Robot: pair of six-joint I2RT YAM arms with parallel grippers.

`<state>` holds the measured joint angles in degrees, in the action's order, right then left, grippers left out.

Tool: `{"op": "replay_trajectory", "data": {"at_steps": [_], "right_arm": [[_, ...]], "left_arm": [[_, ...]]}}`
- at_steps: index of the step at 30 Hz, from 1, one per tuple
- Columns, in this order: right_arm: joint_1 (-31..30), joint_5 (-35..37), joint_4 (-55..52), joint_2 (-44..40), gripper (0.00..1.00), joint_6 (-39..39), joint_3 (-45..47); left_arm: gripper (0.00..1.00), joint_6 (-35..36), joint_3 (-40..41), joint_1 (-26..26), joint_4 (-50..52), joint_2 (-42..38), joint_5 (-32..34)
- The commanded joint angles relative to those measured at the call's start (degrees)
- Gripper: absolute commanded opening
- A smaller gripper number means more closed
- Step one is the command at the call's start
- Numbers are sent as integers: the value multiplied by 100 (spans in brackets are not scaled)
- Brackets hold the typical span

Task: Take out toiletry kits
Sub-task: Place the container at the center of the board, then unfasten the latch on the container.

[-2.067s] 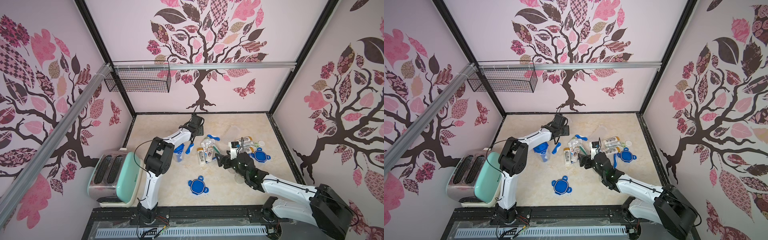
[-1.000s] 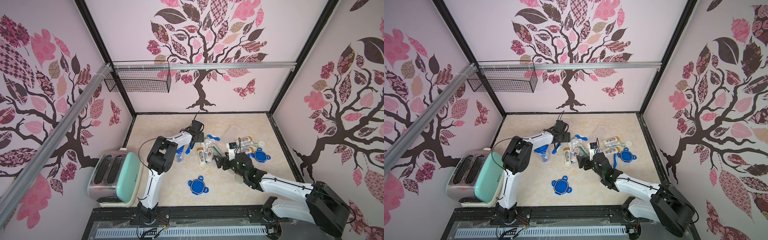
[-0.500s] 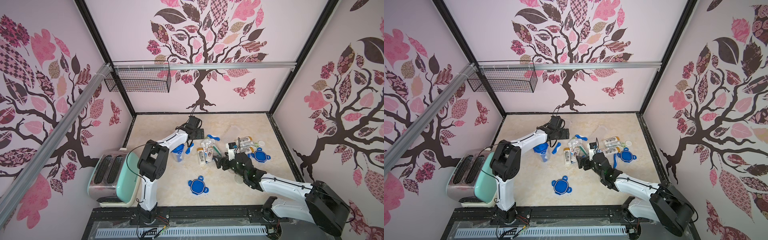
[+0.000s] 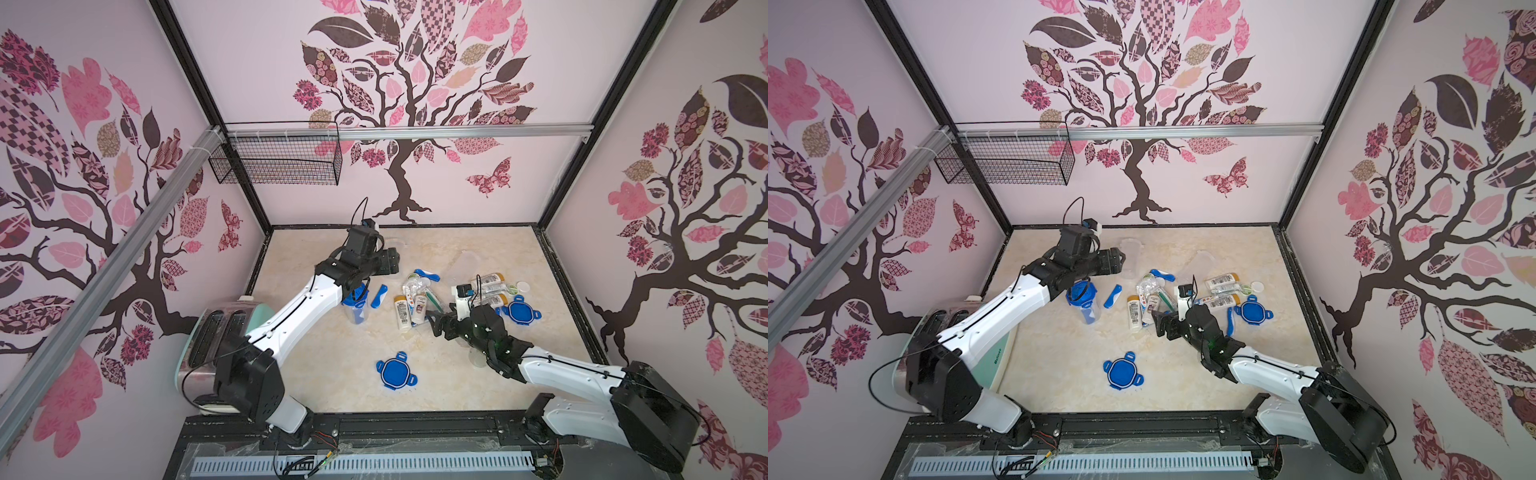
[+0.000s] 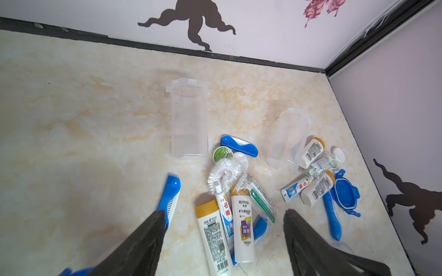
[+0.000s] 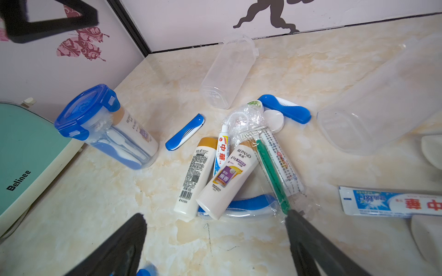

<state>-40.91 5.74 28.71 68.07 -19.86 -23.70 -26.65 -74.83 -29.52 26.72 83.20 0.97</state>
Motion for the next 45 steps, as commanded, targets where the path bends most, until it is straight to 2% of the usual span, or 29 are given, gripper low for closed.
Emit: {"op": "replay_trajectory", "data": {"at_steps": [1, 7, 10, 14, 18, 24, 30, 32, 34, 38, 45], "right_arm": [[-4, -62, 136, -152, 93, 103, 21], [-11, -431, 376, -334, 93, 130, 135], [-53, -731, 526, -324, 93, 172, 125], [-241, -1036, 394, -111, 93, 304, -131], [-538, -1075, 127, 267, 93, 555, -583], [-776, -1454, -248, 1308, 91, 587, -1520], [-789, -2293, -431, 2272, 88, 312, -2403], [-793, -2755, -485, 2501, 87, 166, -2657], [-793, -3128, -472, 2680, 87, 52, -2834], [-792, -3560, -544, 3122, 87, -69, -3251], [-753, -4232, -649, 3737, 86, -267, -3875]], "left_arm": [[81, -93, 346, -1, 238, -664, 262], [81, -118, 1082, 175, 528, -1927, 988], [83, -304, 1607, 589, 372, -2369, 1170], [83, -589, 2171, 1405, -150, -2486, 300], [83, -685, 2289, 1718, -372, -2183, 121], [82, -1108, 2437, 2339, -1164, -1749, -1089], [77, -979, 1928, 2383, -984, -1256, -1831], [75, -953, 2121, 2382, -1064, -1314, -2030], [73, -949, 2446, 2385, -1142, -1472, -1948], [70, -1066, 3025, 2381, -1516, -1623, -2048], [67, -1081, 3167, 2283, -1558, -1584, -2079]]}}
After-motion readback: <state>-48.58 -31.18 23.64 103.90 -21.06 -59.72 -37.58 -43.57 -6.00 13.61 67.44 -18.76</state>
